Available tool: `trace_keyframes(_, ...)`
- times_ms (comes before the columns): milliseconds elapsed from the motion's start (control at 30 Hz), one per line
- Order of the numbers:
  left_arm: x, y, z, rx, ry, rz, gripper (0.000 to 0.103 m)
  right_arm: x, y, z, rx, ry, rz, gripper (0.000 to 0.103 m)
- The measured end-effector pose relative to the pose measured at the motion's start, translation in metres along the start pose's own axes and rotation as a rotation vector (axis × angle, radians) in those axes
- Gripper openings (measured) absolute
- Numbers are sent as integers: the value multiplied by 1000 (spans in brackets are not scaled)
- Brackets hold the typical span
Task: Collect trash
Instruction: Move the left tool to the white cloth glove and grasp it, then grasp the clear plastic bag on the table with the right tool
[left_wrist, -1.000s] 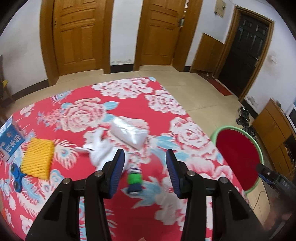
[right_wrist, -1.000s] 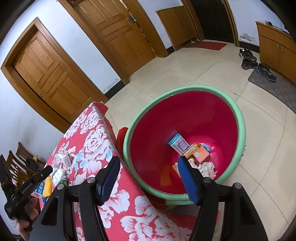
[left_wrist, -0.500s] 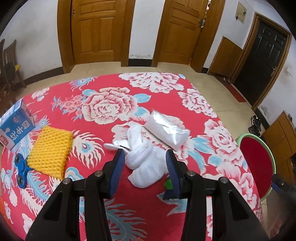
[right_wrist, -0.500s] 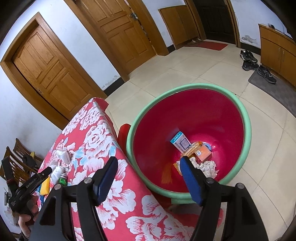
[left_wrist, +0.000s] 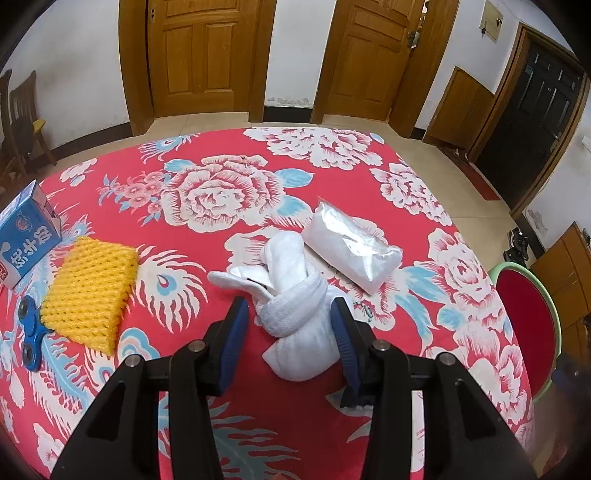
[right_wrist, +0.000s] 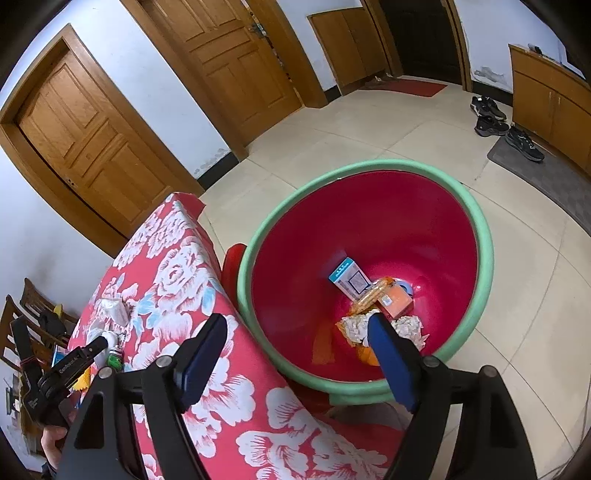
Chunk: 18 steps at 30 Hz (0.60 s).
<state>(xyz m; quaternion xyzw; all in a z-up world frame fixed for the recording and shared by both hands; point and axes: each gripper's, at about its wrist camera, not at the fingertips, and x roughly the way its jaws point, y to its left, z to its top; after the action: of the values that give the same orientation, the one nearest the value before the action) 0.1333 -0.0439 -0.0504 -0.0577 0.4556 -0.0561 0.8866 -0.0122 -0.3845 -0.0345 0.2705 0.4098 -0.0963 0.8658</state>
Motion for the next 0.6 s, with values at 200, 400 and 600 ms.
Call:
trace_keyframes(200, 6, 4, 0, -37, 18, -8, 46, -1, 0, 0, -2, -2, -1, 81)
trace_keyframes(400, 4, 4, -1, -36, 9, -33, 36, -2, 8, 1, -27, -1, 4, 81)
trace_keyframes(600, -2, 6, 0, -32, -5, -42, 26, -1, 28, 3, -74, 0, 21, 81)
